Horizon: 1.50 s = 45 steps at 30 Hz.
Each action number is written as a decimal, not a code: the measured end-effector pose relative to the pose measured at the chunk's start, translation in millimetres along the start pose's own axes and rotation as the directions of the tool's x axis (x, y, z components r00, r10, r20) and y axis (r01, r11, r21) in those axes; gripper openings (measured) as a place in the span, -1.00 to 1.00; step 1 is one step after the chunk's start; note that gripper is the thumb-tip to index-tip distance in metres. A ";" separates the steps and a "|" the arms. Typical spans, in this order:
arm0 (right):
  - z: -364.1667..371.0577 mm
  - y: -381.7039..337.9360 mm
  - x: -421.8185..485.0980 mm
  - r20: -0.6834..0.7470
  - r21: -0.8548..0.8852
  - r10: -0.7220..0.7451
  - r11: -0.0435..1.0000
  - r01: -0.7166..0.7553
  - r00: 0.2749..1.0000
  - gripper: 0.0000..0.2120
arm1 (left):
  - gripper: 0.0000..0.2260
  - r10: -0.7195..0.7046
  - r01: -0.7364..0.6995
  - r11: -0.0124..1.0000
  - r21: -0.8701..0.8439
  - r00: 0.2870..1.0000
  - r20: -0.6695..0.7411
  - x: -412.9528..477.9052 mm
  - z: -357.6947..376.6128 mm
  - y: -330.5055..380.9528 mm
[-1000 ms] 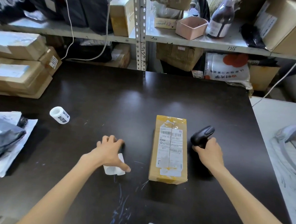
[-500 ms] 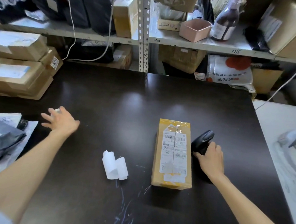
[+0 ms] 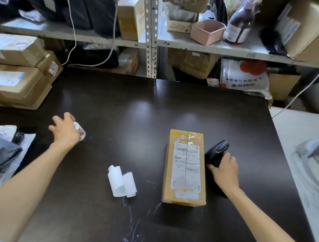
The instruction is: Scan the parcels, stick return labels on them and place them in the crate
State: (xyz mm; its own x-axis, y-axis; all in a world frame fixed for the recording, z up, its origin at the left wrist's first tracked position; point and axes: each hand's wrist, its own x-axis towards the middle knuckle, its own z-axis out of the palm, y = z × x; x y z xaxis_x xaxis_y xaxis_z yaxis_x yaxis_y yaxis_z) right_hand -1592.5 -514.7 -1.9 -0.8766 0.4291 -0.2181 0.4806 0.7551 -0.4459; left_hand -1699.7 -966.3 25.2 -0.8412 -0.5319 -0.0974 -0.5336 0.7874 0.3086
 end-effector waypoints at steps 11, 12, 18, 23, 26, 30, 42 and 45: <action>-1.1 0.8 1.0 -0.004 0.029 0.034 0.999 -0.034 0.999 -0.51 | -0.66 0.417 -0.371 0.801 -0.470 0.909 -0.008 -104.5 -1.2 105.2; -2.2 0.2 0.4 0.000 0.023 0.045 0.999 -0.045 0.999 -0.49 | -0.67 0.427 -0.346 0.741 -0.575 0.904 0.005 -115.9 -5.0 115.1; -23.3 -24.8 -16.8 -0.157 0.021 0.009 1.000 -0.006 0.988 -0.34 | -0.69 0.404 0.268 0.338 -0.902 0.824 0.396 -174.0 -4.1 156.1; -51.8 -77.5 -45.9 -0.248 0.421 -0.436 0.756 0.501 0.865 -0.49 | -0.69 0.510 0.286 0.410 -0.866 0.716 0.478 -189.8 -1.9 166.3; -59.3 -98.4 -53.5 -0.122 0.497 -0.564 0.678 0.541 0.817 -0.61 | -0.70 0.573 0.258 0.395 -0.881 0.681 0.457 -193.3 -4.4 167.9; -65.1 -99.4 -50.1 -0.144 0.551 -0.547 0.648 0.526 0.825 -0.68 | -0.66 0.650 0.345 0.318 -0.883 0.599 0.468 -190.6 -7.9 160.1; -60.6 -98.3 -65.5 -0.286 0.608 -0.401 0.626 0.489 0.870 -0.92 | -0.60 0.748 0.330 0.223 -0.917 0.545 0.378 -189.3 -5.3 150.4; -64.9 -101.3 -70.0 -0.305 0.661 -0.373 0.579 0.477 0.876 -0.92 | -0.53 0.725 0.306 0.242 -0.921 0.574 0.381 -188.7 -7.6 150.5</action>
State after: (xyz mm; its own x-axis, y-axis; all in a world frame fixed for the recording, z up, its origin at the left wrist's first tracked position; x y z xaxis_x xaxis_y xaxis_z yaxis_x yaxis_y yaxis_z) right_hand -1578.1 -589.1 114.8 -0.9391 0.2453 0.2406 -0.1578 0.3142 -0.9362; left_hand -1620.6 -749.8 97.2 -0.9029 0.3841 -0.1928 -0.3059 -0.2594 0.9160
